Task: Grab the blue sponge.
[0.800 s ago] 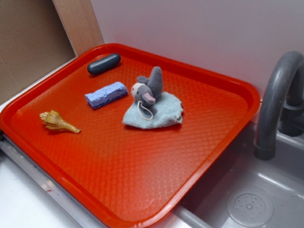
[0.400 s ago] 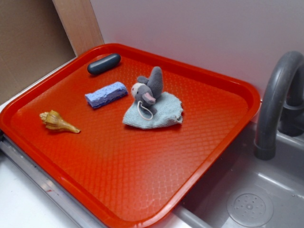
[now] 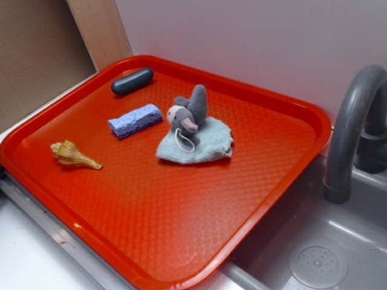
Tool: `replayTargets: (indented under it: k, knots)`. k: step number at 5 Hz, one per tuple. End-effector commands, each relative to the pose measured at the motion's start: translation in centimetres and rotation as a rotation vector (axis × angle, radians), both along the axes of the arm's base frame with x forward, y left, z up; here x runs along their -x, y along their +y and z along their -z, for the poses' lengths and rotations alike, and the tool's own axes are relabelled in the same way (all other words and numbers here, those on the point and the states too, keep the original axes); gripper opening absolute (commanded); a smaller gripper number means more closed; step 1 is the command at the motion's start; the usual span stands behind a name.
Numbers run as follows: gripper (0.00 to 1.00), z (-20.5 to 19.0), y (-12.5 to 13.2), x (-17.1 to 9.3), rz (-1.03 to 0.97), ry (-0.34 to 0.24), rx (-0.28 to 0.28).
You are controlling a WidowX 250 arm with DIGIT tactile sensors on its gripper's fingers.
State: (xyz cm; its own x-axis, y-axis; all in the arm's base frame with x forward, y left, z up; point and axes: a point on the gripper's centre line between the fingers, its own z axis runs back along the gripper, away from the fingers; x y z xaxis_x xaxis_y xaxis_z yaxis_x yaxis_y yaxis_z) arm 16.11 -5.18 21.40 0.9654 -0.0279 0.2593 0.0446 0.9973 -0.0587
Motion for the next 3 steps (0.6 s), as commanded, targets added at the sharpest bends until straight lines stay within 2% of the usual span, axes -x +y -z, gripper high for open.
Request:
replayTargets:
  k: [1, 2, 3]
  knots:
    - [1.00, 4.3, -5.7, -3.2, 0.134, -0.042, 0.028]
    - [1.00, 8.0, -7.9, -4.0, 0.211, 0.011, 0.013]
    - [1.00, 11.2, -8.4, -4.6, 0.223, 0.042, -0.010]
